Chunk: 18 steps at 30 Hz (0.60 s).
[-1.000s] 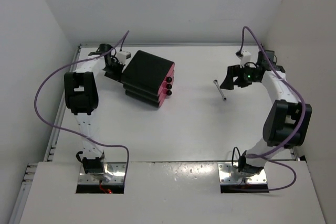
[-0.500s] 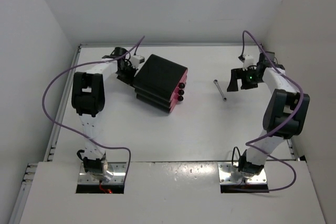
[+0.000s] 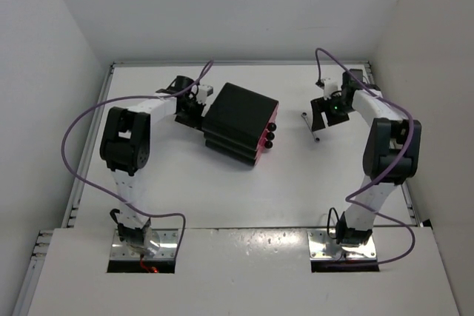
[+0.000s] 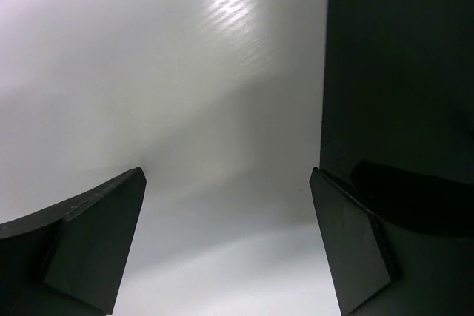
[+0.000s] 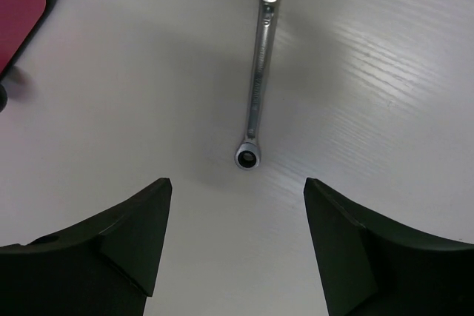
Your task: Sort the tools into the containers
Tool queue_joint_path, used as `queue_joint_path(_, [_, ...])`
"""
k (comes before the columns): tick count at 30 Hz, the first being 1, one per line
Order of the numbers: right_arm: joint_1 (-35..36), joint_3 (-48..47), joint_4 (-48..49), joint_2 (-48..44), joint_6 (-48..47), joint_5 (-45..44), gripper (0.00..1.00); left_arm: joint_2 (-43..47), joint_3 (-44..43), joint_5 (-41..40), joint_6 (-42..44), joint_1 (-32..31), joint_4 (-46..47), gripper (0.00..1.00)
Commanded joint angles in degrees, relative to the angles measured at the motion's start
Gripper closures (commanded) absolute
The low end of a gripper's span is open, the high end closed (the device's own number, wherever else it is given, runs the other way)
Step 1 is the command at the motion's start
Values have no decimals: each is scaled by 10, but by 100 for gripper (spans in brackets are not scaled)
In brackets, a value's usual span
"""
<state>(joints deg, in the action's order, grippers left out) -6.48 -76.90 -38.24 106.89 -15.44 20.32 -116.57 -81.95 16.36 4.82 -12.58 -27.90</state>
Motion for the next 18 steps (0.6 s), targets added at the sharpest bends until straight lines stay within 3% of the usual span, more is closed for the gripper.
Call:
queue_joint_path(1, [27, -31, -8, 24, -5, -34, 29, 52, 5, -46, -68, 13, 37, 0])
queue_joint_path(10, [64, -123, -39, 103, 13, -121, 54, 92, -53, -55, -82, 100, 21, 0])
queue_joint_path(18, [74, -233, -121, 186, 26, -162, 58, 102, -69, -5, -82, 169, 11, 0])
